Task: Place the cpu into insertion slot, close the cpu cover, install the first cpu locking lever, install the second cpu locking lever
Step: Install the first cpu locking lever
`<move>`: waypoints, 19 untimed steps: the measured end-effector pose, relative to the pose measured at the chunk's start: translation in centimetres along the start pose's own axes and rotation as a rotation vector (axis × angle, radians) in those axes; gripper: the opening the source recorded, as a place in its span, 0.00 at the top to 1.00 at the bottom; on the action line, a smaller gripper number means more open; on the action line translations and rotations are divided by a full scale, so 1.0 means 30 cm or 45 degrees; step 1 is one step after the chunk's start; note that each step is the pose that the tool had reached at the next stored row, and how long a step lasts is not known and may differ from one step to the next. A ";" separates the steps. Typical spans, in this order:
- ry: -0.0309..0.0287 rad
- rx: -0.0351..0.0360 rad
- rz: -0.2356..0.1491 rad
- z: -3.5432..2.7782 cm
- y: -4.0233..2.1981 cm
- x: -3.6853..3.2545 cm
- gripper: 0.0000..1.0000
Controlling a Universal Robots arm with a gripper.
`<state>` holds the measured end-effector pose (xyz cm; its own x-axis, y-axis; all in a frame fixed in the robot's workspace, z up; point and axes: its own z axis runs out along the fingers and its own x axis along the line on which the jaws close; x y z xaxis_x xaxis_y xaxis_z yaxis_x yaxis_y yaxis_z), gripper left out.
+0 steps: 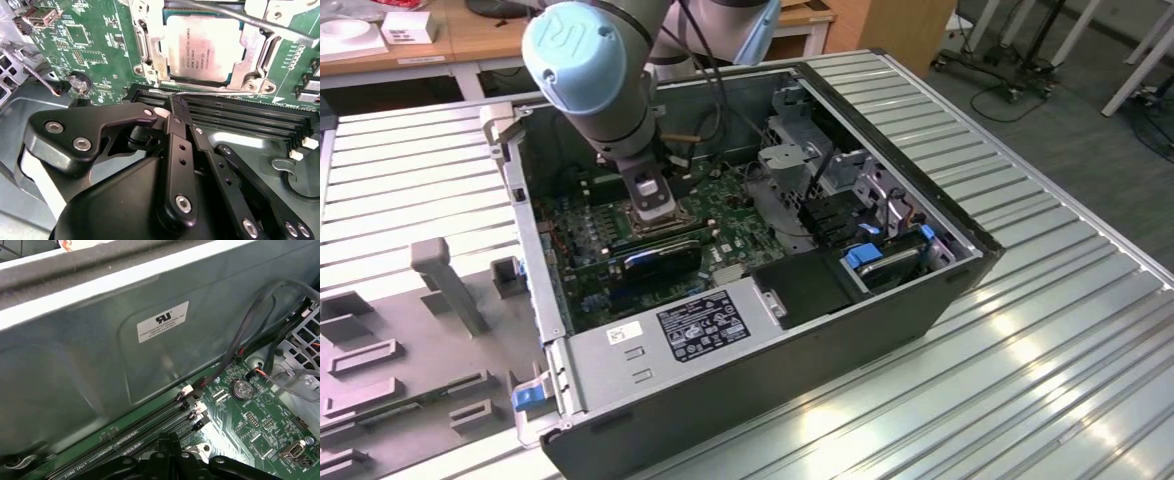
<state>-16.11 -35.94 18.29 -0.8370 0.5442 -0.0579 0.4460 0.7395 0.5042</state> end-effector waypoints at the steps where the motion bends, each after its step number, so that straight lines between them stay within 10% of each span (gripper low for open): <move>1: -0.0001 0.0000 0.000 0.002 -0.001 0.000 0.89; 19: -0.0018 0.0007 0.003 0.024 -0.015 0.001 0.89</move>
<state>-16.11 -35.97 17.45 -0.8354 0.5466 -0.0578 0.4483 0.7384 0.5039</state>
